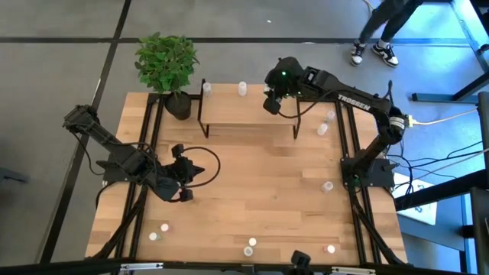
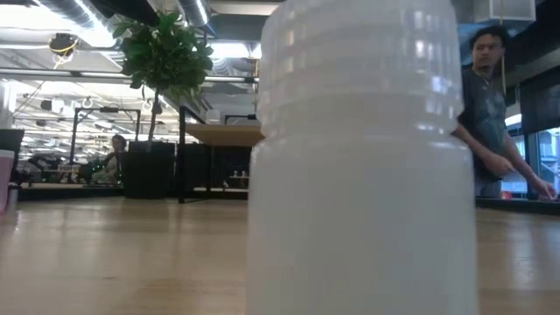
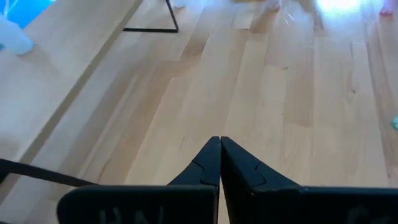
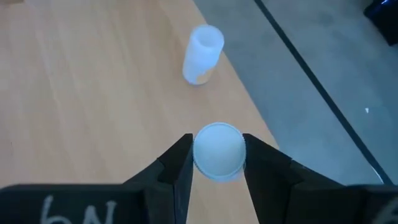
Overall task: Pick and place medicine bottles onto shelf by color
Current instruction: Put the center green pill bottle on the shelf
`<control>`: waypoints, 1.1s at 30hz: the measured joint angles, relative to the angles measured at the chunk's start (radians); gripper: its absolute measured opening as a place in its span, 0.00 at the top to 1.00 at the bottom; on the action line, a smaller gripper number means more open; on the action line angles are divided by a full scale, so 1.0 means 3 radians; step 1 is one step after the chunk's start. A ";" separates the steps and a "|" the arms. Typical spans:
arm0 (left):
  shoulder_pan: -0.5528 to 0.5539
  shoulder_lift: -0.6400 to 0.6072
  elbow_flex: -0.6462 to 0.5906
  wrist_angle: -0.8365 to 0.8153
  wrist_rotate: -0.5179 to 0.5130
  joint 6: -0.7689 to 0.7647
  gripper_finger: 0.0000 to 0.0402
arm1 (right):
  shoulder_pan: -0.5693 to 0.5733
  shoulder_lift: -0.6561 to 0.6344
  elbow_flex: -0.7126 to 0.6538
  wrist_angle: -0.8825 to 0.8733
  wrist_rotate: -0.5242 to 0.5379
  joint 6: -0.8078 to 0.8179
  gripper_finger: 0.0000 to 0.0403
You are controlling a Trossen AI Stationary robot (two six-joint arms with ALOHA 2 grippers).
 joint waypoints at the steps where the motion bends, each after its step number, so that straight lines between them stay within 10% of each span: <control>1: 0.0000 0.0000 0.0000 0.0000 -0.0015 0.0000 1.00 | -0.0009 0.0024 0.0000 0.0040 0.0001 -0.0015 0.68; 18: 0.0000 0.0000 0.0000 0.0000 -0.0033 -0.0008 1.00 | -0.0263 0.0241 -0.0001 0.0149 0.0005 0.0148 0.68; 33: -0.0002 0.0000 0.0000 0.0000 -0.0752 -0.0183 1.00 | -0.0276 0.0265 -0.0001 0.0025 -0.0054 0.0143 0.68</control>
